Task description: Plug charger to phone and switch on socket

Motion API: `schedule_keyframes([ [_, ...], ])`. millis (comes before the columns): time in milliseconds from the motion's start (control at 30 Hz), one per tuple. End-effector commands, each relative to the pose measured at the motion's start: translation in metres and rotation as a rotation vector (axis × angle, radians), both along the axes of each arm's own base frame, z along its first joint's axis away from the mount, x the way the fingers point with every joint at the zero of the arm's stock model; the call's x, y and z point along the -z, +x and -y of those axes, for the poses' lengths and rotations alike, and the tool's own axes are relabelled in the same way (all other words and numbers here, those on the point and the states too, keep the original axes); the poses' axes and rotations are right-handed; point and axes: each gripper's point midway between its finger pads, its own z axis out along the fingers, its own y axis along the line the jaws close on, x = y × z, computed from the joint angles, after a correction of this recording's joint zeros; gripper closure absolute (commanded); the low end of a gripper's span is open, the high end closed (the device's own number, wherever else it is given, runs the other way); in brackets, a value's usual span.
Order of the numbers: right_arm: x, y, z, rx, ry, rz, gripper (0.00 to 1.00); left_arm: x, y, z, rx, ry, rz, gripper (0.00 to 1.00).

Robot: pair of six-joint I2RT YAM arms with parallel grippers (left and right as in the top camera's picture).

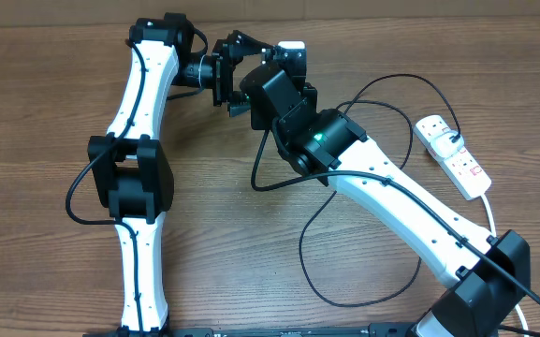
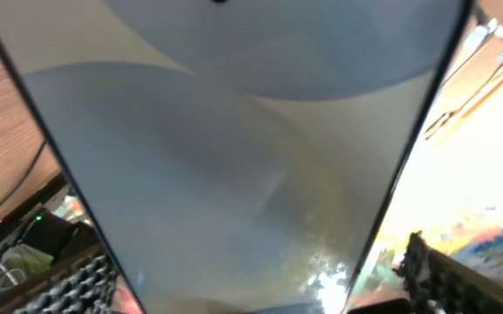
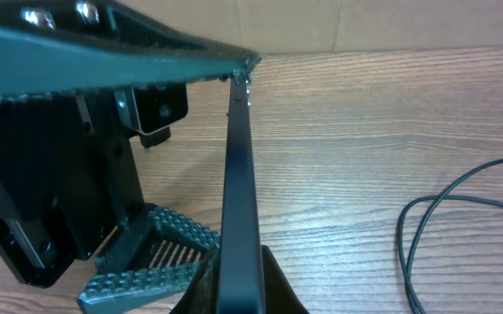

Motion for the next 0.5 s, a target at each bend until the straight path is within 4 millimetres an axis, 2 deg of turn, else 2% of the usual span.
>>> schedule_keyframes([
  [0, -0.012, 0.006, 0.001, 0.051, 0.048, 0.040, 0.96, -0.012, 0.003, -0.002, -0.008, -0.040, 0.041, 0.00],
  [133, -0.024, 0.010, 0.007, 0.136, 0.113, 0.067, 0.97, -0.012, 0.005, -0.002, -0.007, -0.042, 0.062, 0.00],
  [267, -0.044, 0.011, 0.015, 0.233, 0.210, 0.109, 0.96, -0.012, 0.005, -0.002, -0.007, -0.042, 0.062, 0.00],
  [467, -0.066, 0.005, 0.023, 0.450, 0.554, 0.109, 0.96, -0.012, 0.004, -0.001, -0.005, -0.042, 0.063, 0.02],
])
